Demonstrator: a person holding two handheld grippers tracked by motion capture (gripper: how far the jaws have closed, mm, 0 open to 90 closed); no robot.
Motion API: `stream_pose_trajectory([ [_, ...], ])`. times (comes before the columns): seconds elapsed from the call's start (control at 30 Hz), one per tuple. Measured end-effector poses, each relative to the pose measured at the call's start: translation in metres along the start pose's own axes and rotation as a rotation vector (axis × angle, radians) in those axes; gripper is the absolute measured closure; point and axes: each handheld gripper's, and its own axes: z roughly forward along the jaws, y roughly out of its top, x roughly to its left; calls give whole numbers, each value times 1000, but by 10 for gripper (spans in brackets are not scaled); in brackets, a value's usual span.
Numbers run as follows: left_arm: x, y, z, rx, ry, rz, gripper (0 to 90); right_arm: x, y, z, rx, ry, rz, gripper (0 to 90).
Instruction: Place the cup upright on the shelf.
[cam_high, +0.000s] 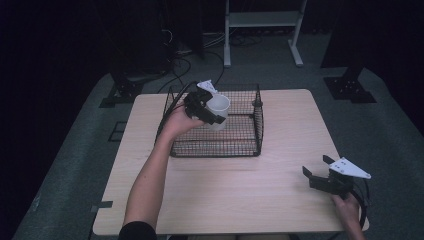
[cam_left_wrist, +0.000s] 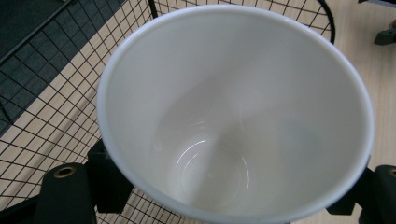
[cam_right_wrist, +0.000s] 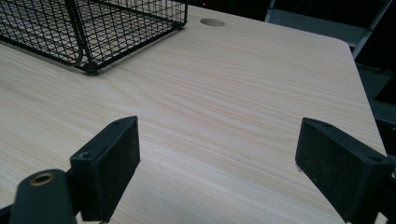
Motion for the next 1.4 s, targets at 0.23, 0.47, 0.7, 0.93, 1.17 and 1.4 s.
stream_pose_trajectory([
  [0.23, 6, -4, 10, 15, -5, -22, 213, 0, 0, 0, -1, 1, -1, 131],
  [0.47, 11, -6, 19, 11, -15, -34, 213, 0, 0, 0, -2, 2, 0, 131],
  [0.7, 13, -8, 26, 11, -16, -42, 213, 0, 0, 0, -3, 2, 0, 131],
  [0.93, 16, -11, 31, 12, -21, -53, 213, 0, 0, 0, -4, 3, -2, 131],
  [1.17, 17, -13, 38, 13, -25, -57, 213, 0, 0, 0, -5, 4, -3, 131],
  [1.4, 18, -16, 47, 36, -32, -64, 213, 0, 0, 0, -4, 3, -2, 131],
])
